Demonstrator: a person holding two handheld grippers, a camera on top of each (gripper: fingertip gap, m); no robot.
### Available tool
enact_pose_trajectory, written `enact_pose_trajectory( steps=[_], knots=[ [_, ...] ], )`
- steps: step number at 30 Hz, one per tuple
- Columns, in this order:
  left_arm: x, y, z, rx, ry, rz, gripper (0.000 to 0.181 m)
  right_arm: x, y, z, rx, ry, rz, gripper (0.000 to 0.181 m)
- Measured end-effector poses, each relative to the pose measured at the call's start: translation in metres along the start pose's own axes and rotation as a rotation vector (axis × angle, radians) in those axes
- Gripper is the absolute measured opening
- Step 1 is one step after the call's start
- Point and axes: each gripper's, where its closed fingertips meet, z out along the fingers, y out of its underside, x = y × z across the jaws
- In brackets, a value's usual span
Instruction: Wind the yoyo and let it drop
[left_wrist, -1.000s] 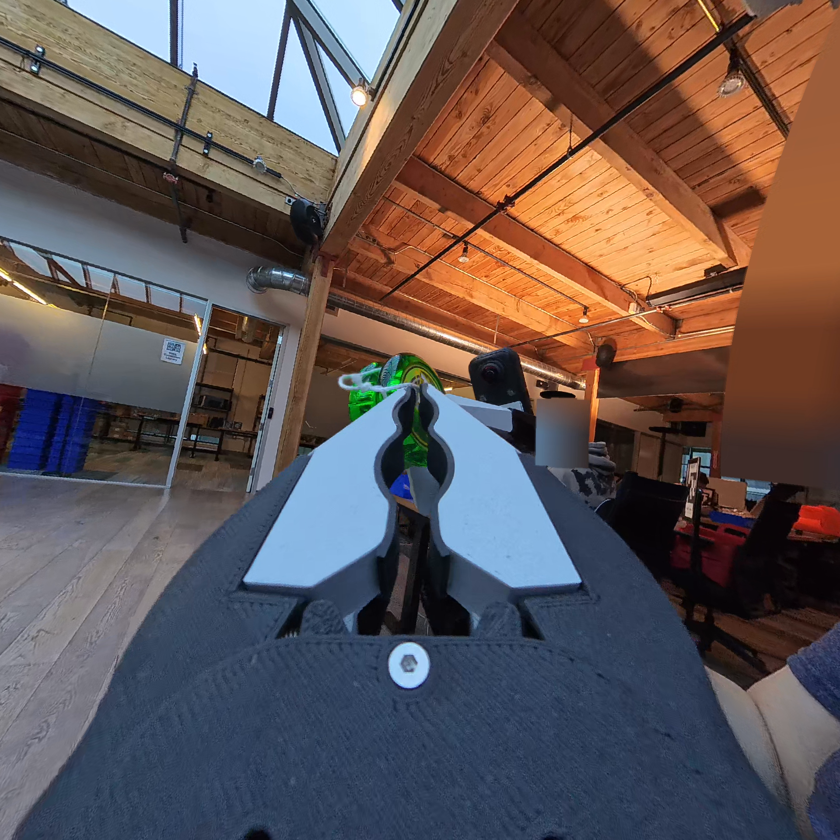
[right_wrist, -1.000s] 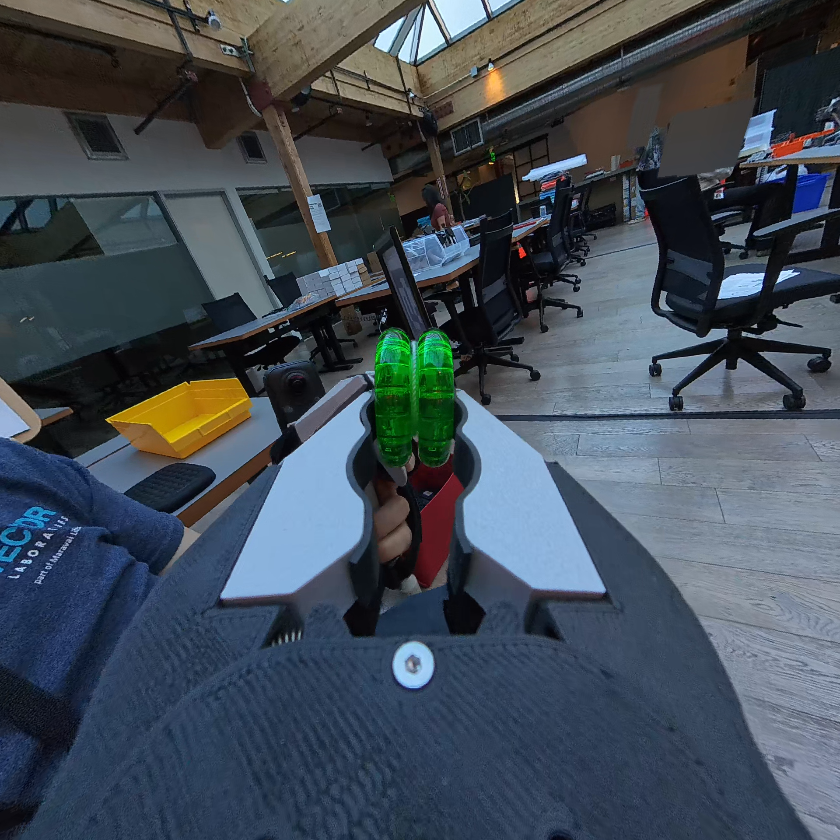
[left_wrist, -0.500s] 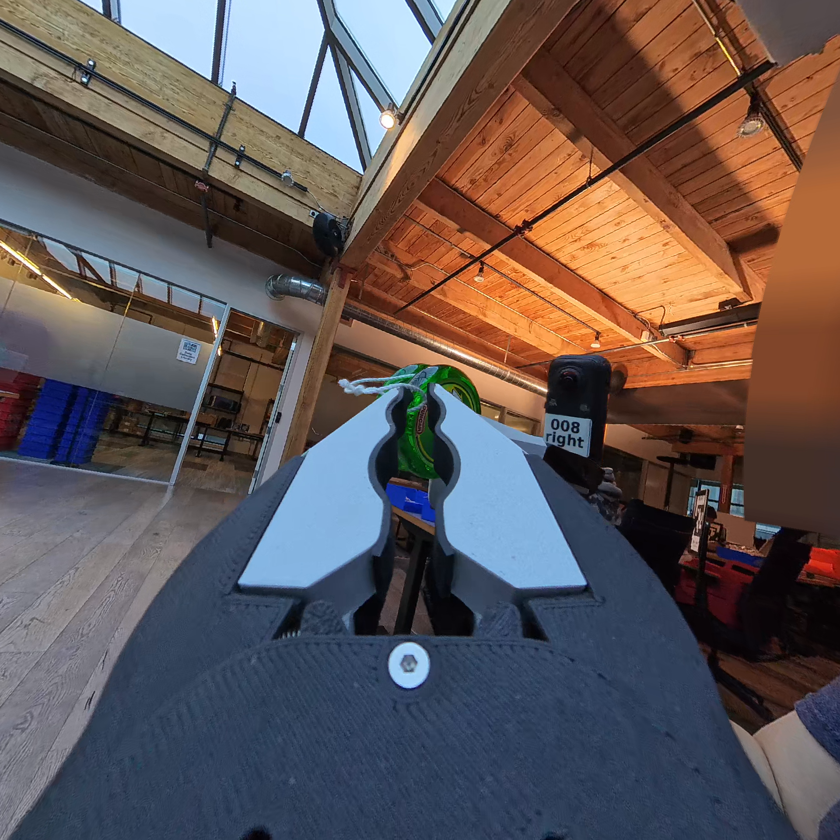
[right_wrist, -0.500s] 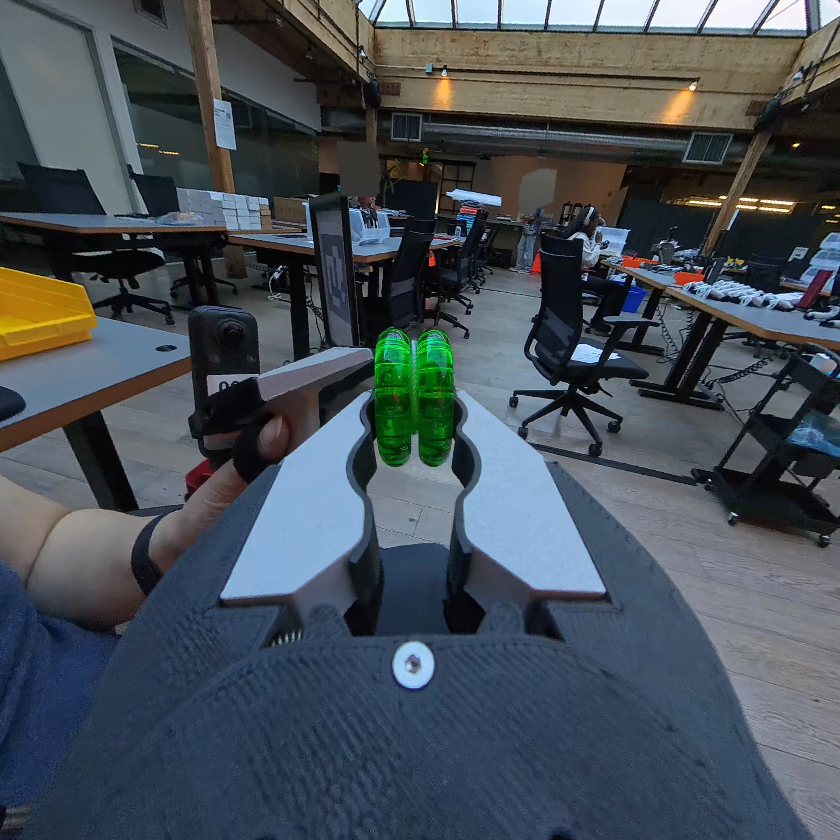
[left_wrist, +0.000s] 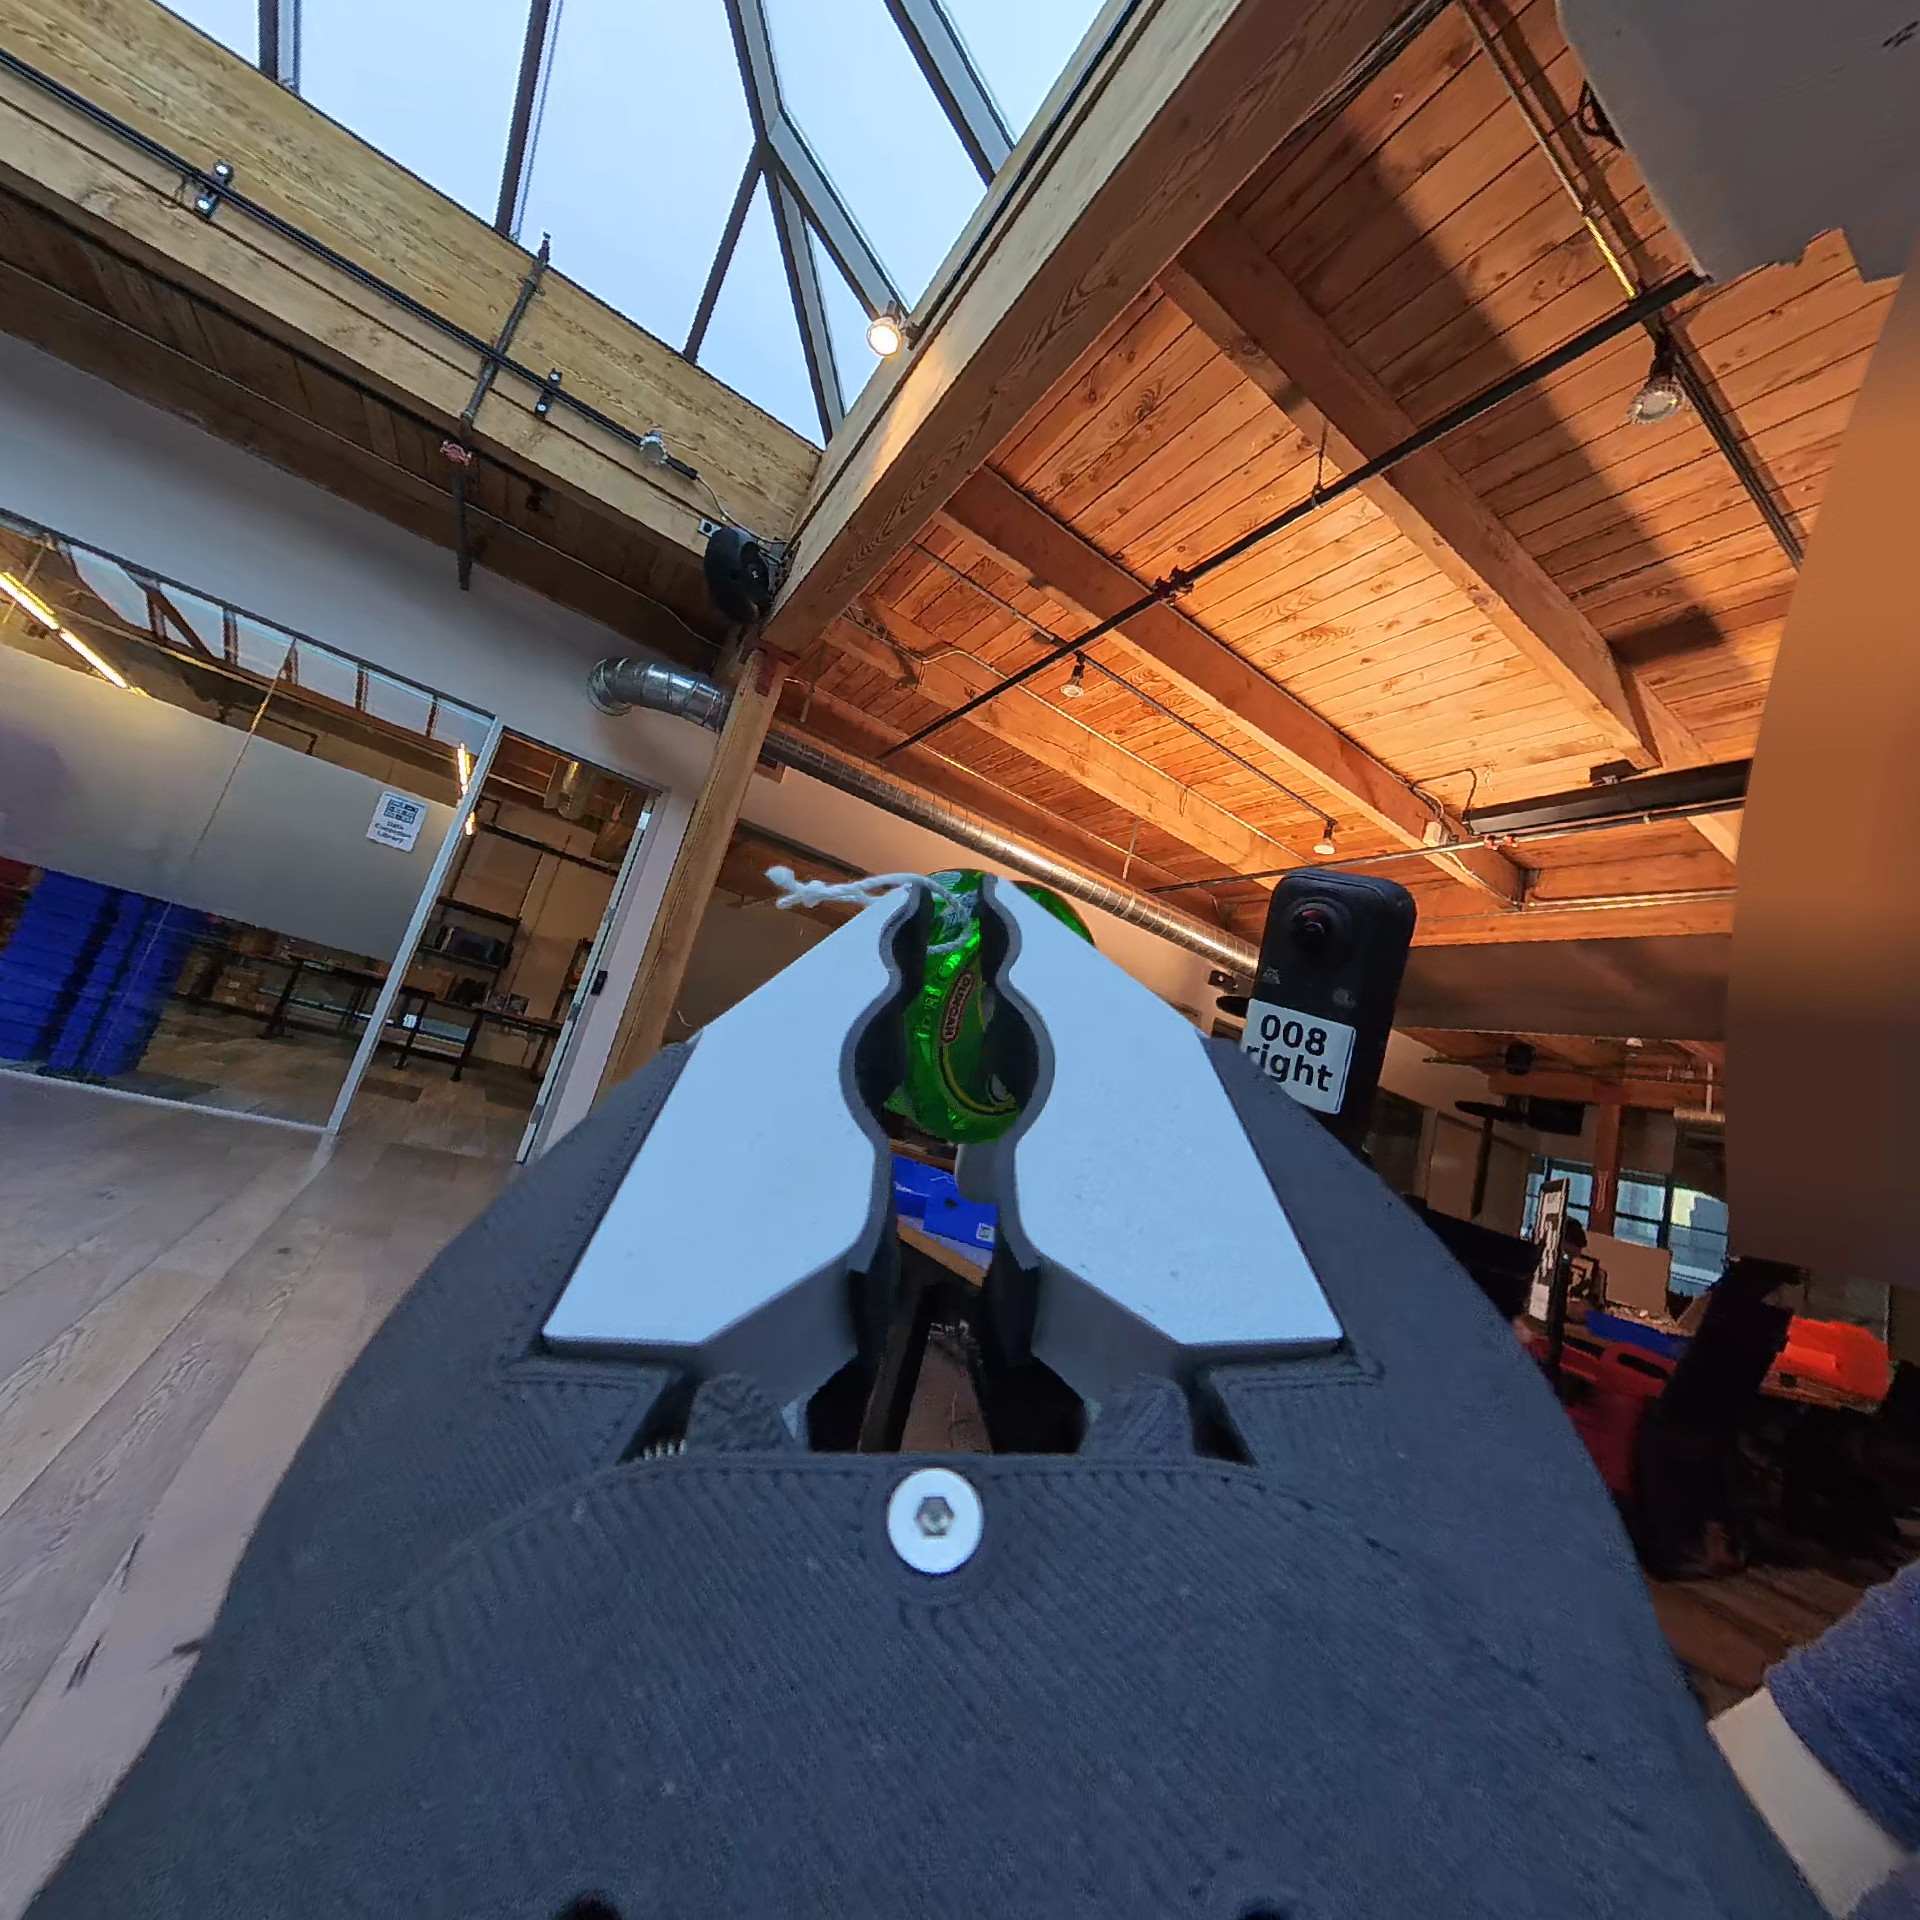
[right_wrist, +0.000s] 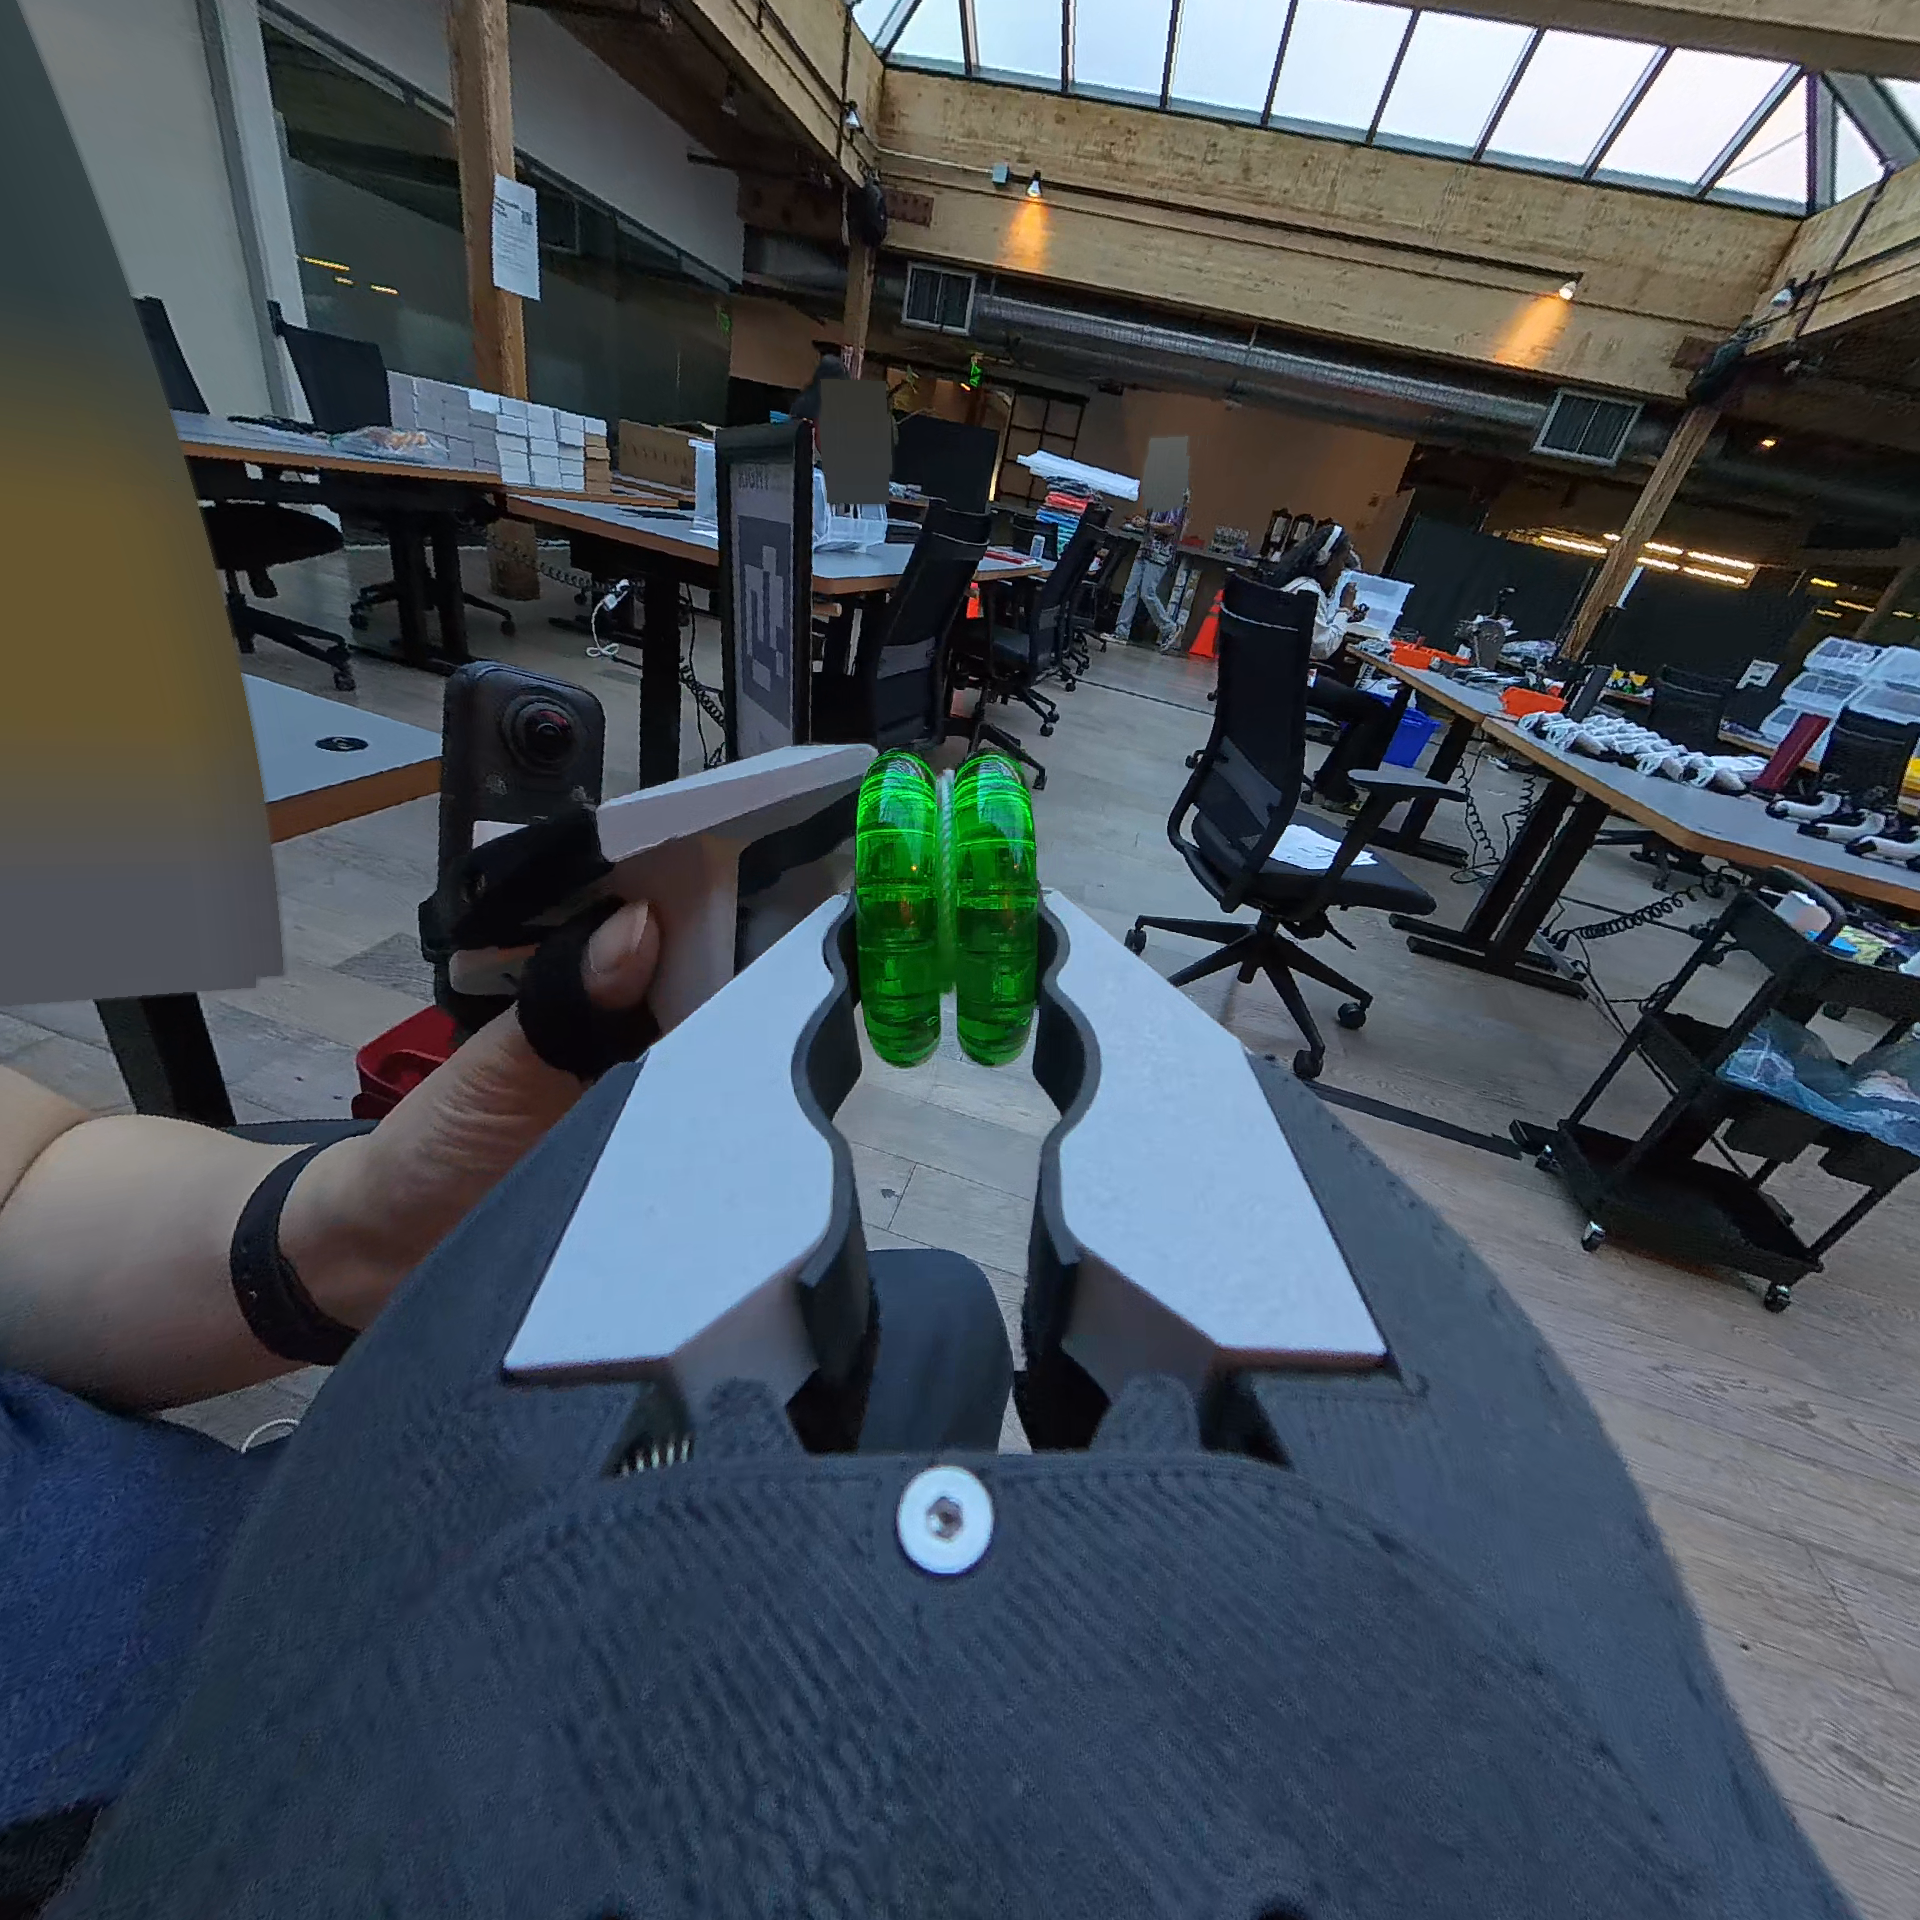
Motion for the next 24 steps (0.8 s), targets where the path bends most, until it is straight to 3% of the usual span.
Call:
enact_pose_trajectory(
  steps=[14, 16, 19, 24],
  knots=[
    [0.008, 0.000, 0.002, 0.011, 0.073, -0.065, 0.029, -0.004, -0.003, -0.001, 0.008, 0.014, -0.100, 0.027],
    [0.009, -0.001, 0.001, 0.018, 0.093, -0.089, 0.028, -0.005, -0.004, -0.002, 0.011, -0.001, -0.102, 0.027],
    [0.013, -0.005, -0.001, 0.045, 0.143, -0.143, 0.009, -0.013, -0.004, -0.002, 0.012, -0.046, -0.131, 0.027],
    [0.010, -0.004, -0.002, 0.048, 0.161, -0.218, 0.000, -0.017, 0.005, 0.002, -0.033, -0.046, -0.192, 0.027]
  ],
)
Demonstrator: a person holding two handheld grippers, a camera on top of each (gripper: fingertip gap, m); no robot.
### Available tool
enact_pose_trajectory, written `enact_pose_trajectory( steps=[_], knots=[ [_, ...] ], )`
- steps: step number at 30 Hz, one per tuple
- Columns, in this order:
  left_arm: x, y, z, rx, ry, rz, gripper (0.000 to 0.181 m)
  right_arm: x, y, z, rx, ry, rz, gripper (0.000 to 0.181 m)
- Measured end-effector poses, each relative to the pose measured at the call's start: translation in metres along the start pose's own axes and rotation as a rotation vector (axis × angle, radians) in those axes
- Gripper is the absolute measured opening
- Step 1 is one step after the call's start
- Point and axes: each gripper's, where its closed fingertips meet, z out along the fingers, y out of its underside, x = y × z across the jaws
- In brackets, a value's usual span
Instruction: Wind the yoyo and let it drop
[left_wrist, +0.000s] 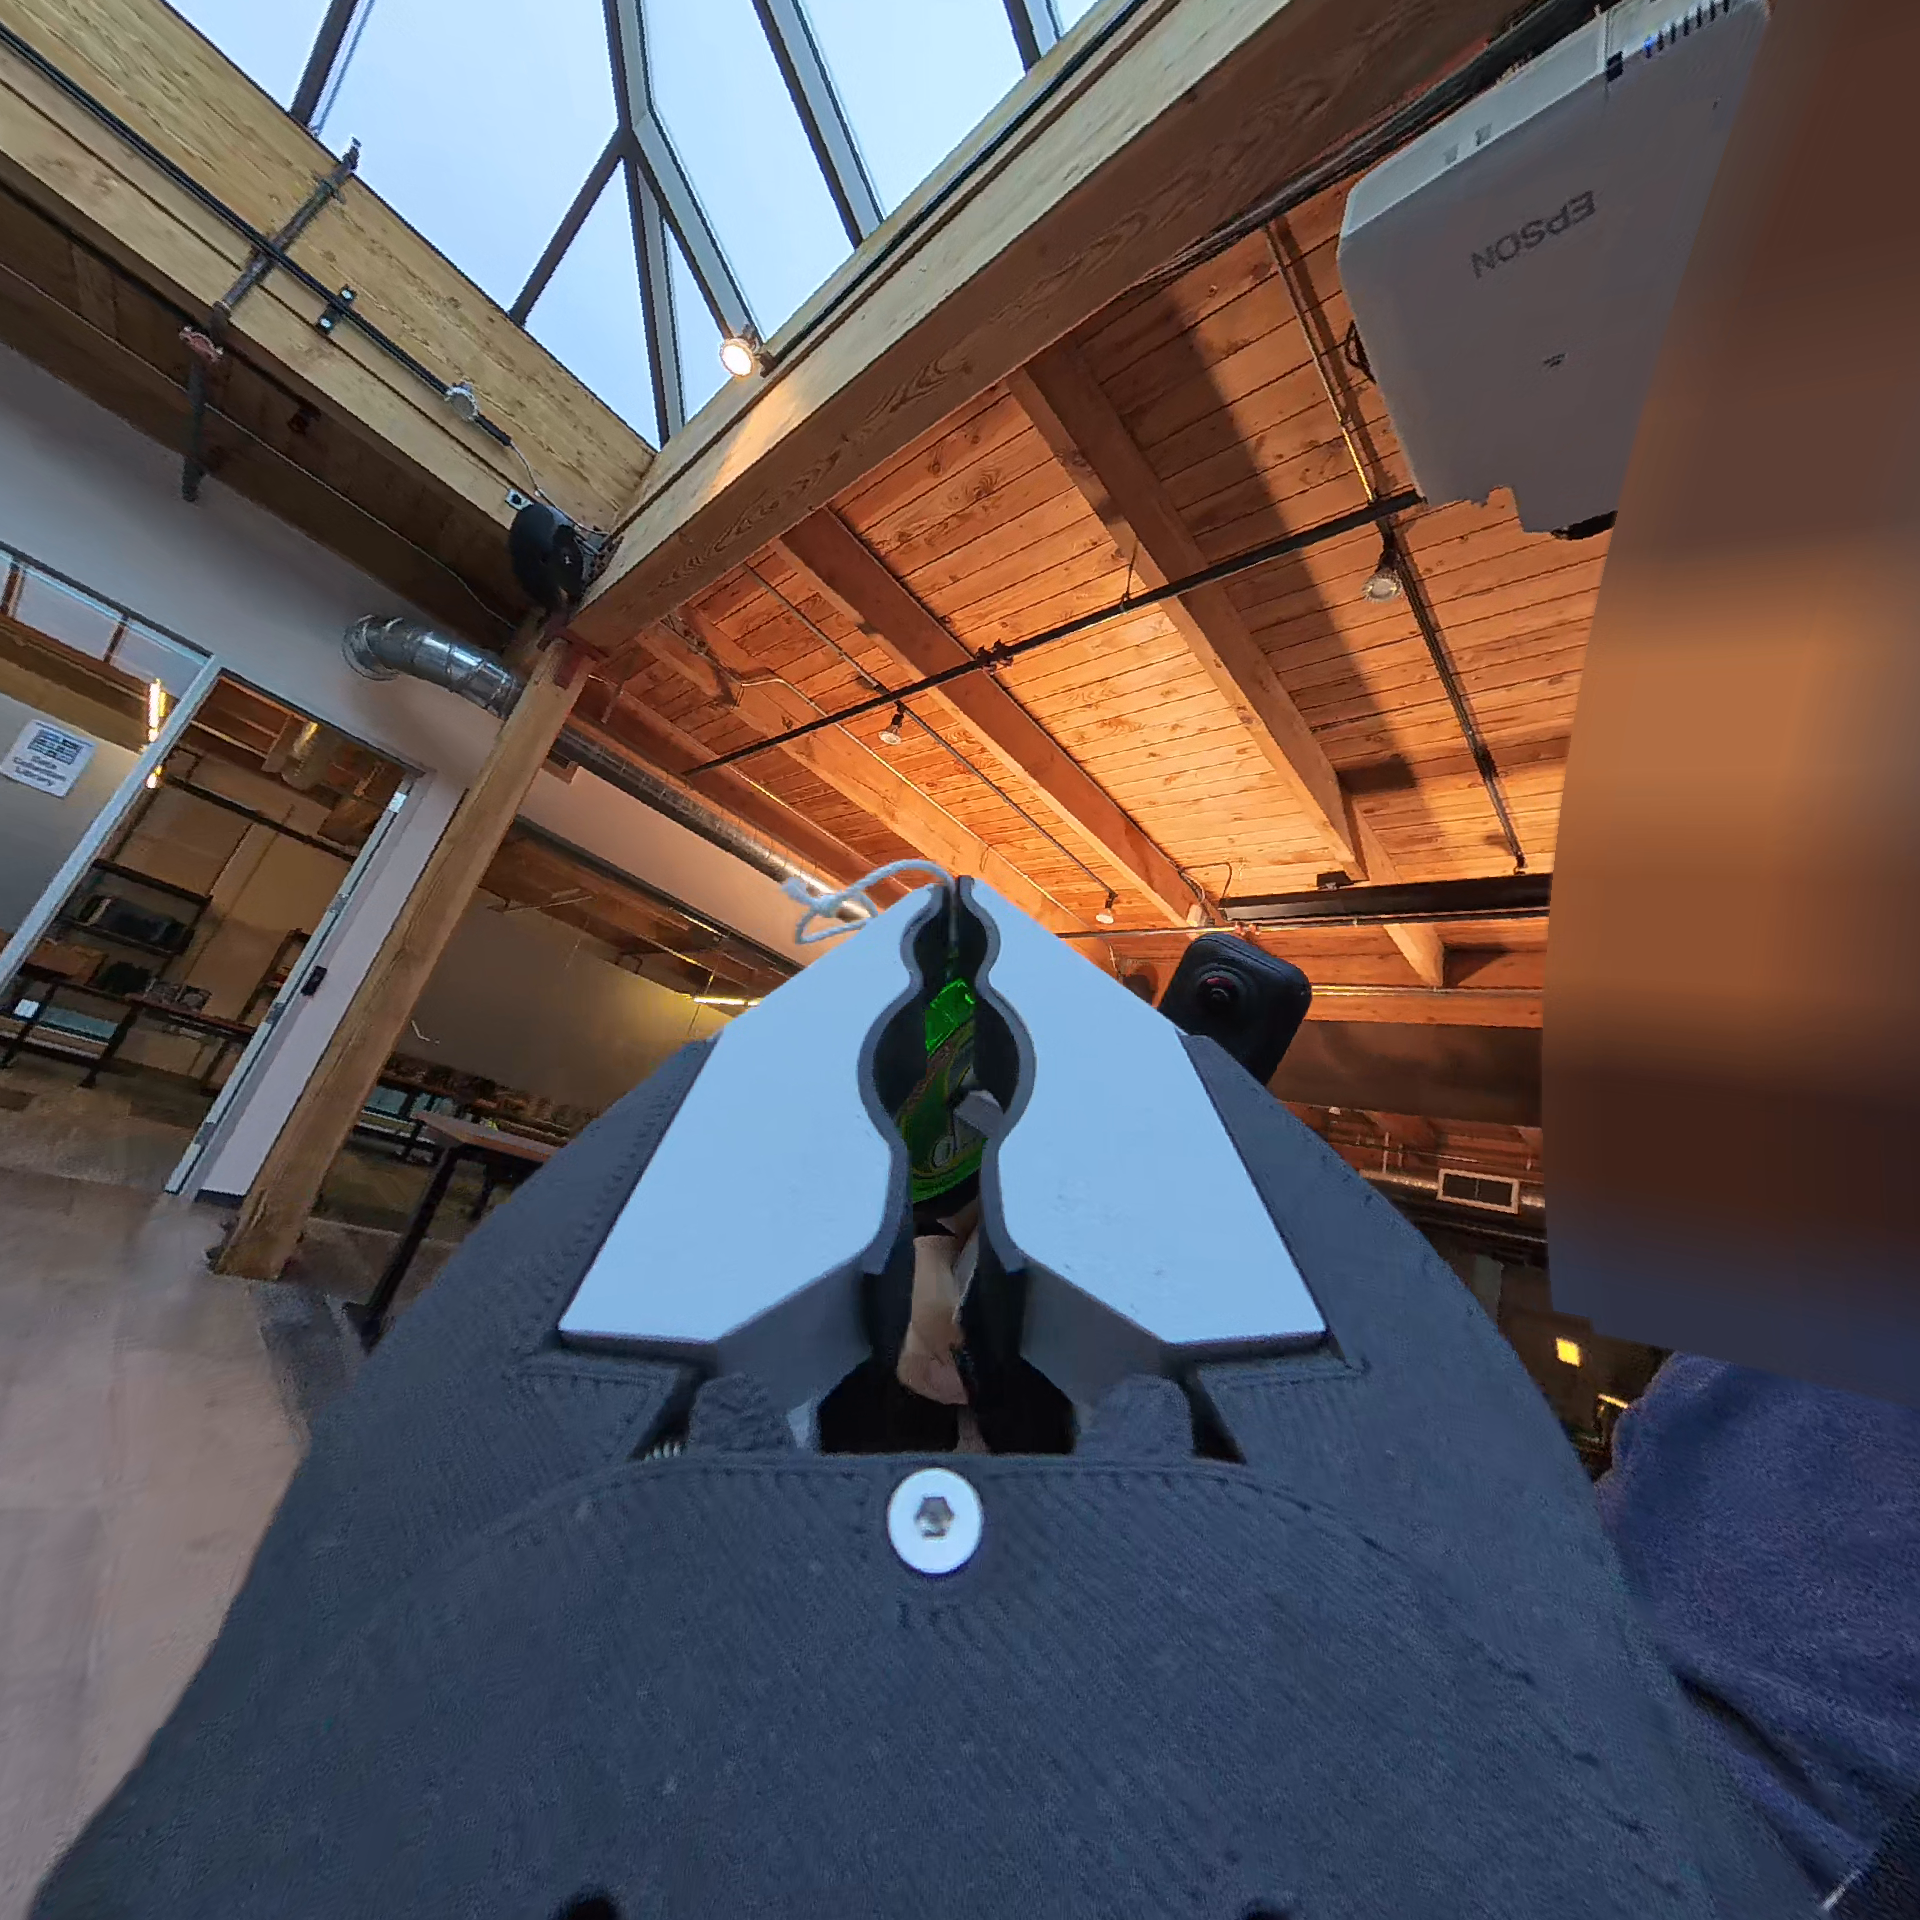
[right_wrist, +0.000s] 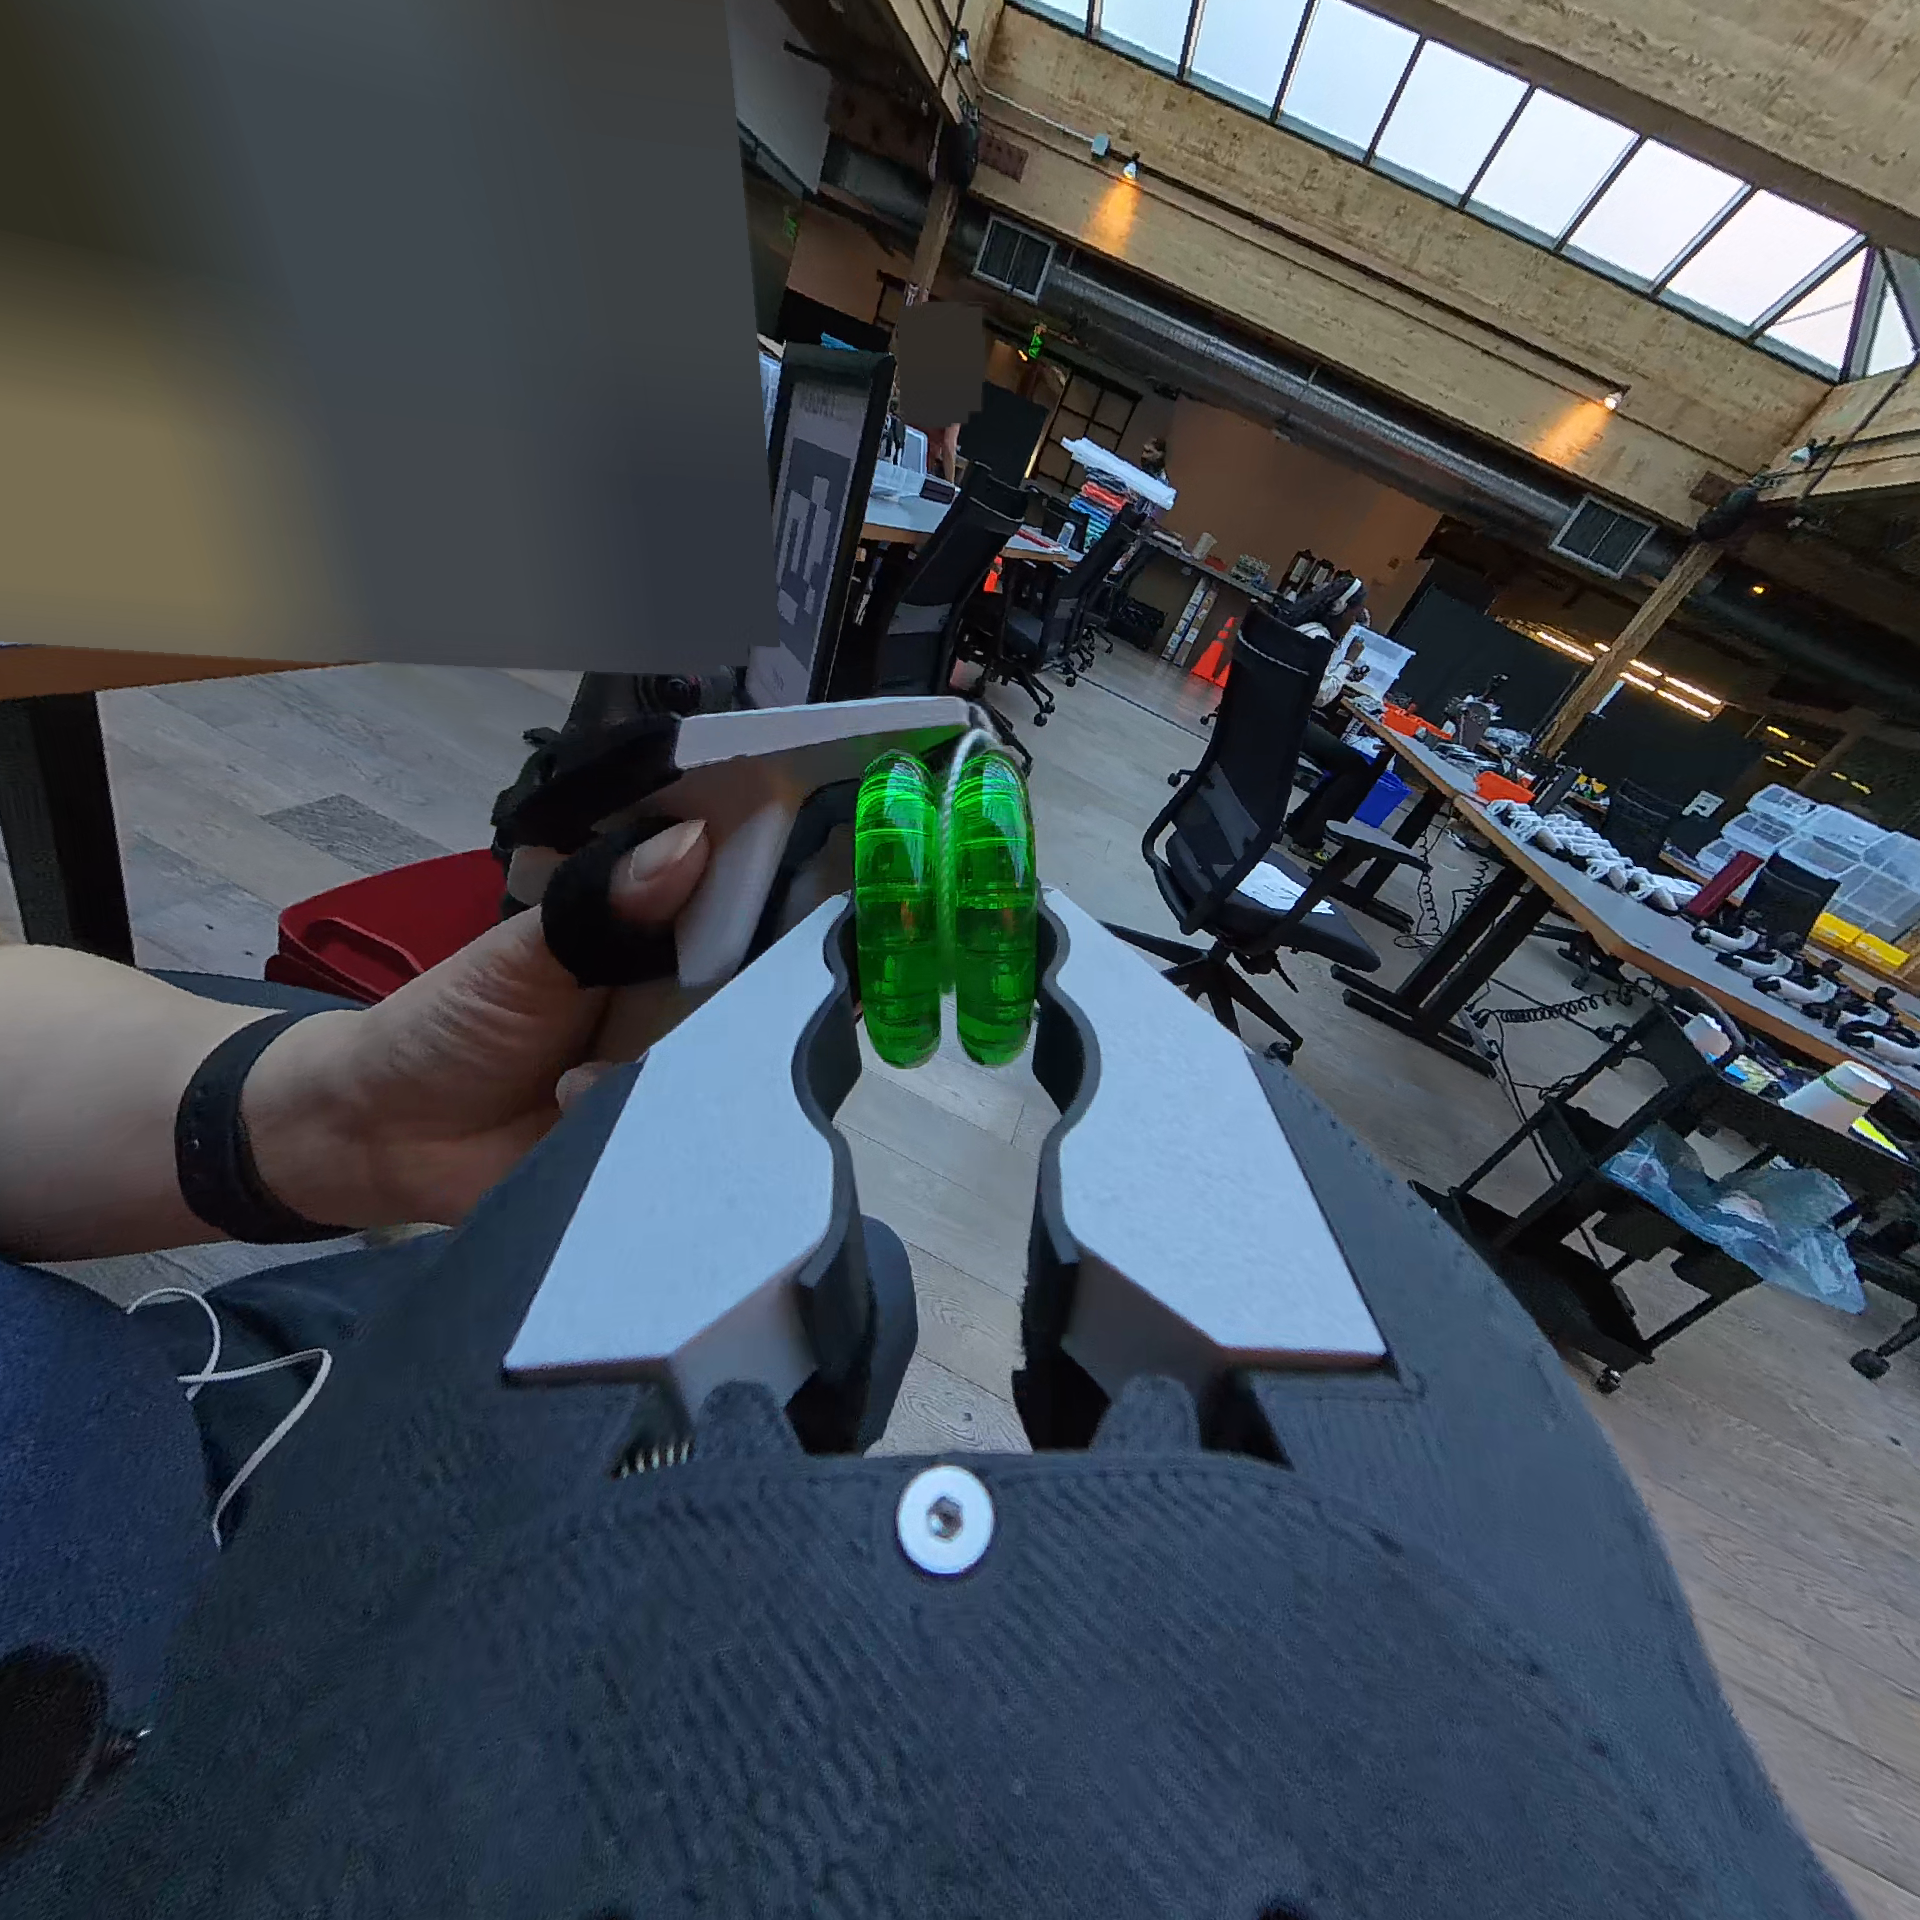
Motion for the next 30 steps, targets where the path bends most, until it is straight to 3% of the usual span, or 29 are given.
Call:
enact_pose_trajectory(
  steps=[11, 19, 24, 27, 30],
  knots=[
    [0.001, 0.000, -0.001, 0.002, 0.015, -0.029, 0.009, -0.002, 0.004, 0.002, -0.002, -0.017, 0.019, 0.027],
    [-0.007, 0.002, -0.003, -0.013, -0.006, -0.068, 0.000, 0.000, 0.009, 0.002, 0.003, -0.034, 0.056, 0.027],
    [-0.020, 0.004, -0.002, -0.075, 0.009, -0.150, 0.000, 0.015, 0.024, -0.001, 0.051, -0.065, 0.222, 0.027],
    [-0.035, 0.013, 0.003, -0.217, 0.010, -0.145, 0.000, 0.036, 0.036, -0.007, 0.098, -0.065, 0.366, 0.027],
    [-0.049, 0.022, 0.008, -0.351, 0.021, -0.186, 0.000, 0.062, 0.034, -0.020, 0.262, -0.099, 0.595, 0.026]
  ],
)
